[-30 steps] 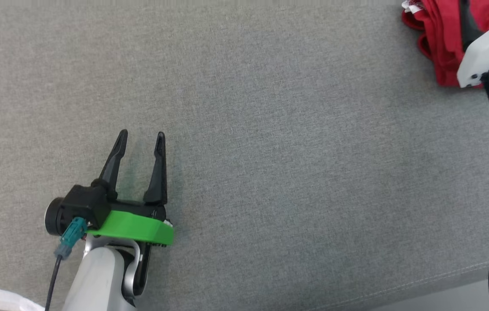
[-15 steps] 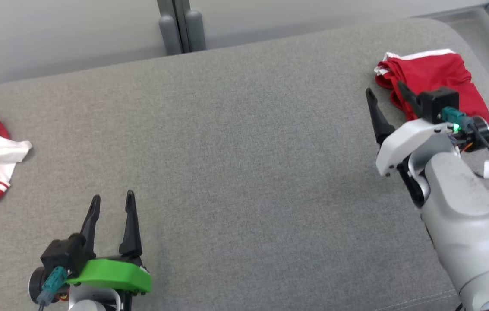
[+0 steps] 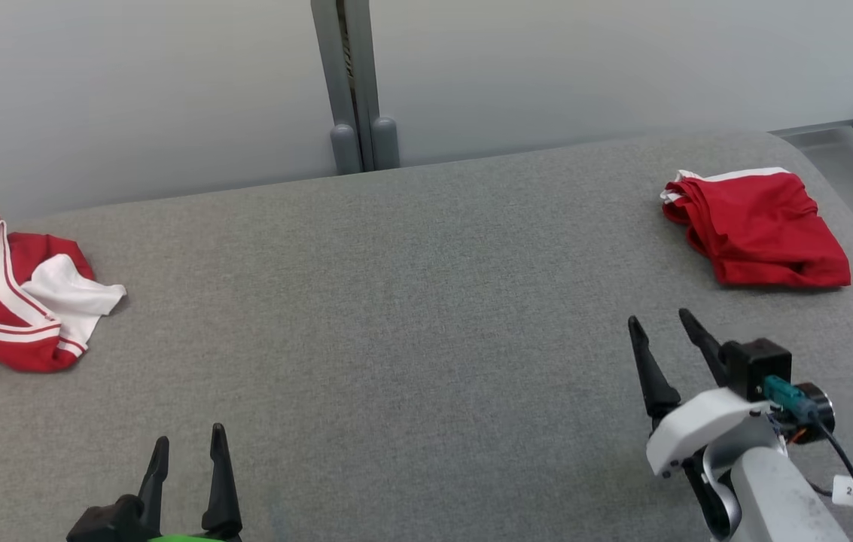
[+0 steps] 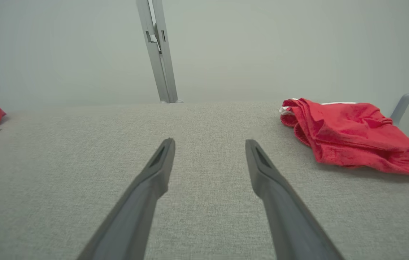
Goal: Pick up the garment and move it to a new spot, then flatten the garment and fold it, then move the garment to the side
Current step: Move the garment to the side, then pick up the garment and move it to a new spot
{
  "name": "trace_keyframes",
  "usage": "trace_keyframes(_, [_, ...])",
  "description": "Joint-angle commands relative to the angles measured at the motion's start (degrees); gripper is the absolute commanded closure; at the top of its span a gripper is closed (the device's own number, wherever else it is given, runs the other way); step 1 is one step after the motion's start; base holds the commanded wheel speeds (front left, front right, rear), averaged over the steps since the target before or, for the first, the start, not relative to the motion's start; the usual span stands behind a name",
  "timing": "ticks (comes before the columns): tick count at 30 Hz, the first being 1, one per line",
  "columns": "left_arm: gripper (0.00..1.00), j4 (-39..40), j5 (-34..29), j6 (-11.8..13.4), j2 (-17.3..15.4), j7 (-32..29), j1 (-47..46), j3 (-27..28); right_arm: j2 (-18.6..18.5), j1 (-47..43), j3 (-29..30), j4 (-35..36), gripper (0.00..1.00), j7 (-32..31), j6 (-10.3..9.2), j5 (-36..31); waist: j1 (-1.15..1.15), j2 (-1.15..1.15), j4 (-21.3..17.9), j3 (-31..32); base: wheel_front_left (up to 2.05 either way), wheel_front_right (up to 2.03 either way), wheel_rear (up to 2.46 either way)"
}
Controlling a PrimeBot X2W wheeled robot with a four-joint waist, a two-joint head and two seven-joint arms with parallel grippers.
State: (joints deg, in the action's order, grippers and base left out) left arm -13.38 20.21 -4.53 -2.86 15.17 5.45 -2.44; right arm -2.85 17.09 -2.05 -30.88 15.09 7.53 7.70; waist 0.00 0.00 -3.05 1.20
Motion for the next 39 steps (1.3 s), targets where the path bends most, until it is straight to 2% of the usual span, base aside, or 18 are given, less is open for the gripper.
trace_keyframes(1, [0.0,0.2,0.3,0.3,-0.1,0.0,1.1,-0.3,-0.2,-2.2,-0.2,1.4,0.0,0.1,-0.07,0.6,0.0,0.0,0.5,0.6,0.0,0.0,0.0])
trace_keyframes(10, [0.0,0.9,2.2,1.6,-0.1,0.0,2.9,-1.8,-0.1,-11.5,-1.4,9.0,0.0,0.1,-0.07,2.2,0.0,0.0,0.4,1.4,0.0,0.0,0.0])
trace_keyframes(27, [0.0,-0.4,1.8,1.1,-0.1,0.0,1.2,-2.6,-0.1,-11.9,-1.1,9.4,0.0,0.1,-0.08,2.4,0.0,0.0,1.0,1.5,0.0,0.0,0.0])
trace_keyframes(33, [0.0,-0.9,1.2,1.0,-0.1,0.0,0.2,-2.9,-0.1,-11.9,-0.7,9.3,0.0,0.1,-0.08,2.4,0.0,0.0,4.7,2.2,0.0,0.0,0.0])
trace_keyframes(39, [0.0,-0.9,0.0,0.8,-0.1,0.0,-0.3,-2.2,-0.1,-12.2,-0.7,9.3,0.0,0.1,-0.08,3.1,0.0,0.0,12.6,3.3,0.0,0.0,0.0])
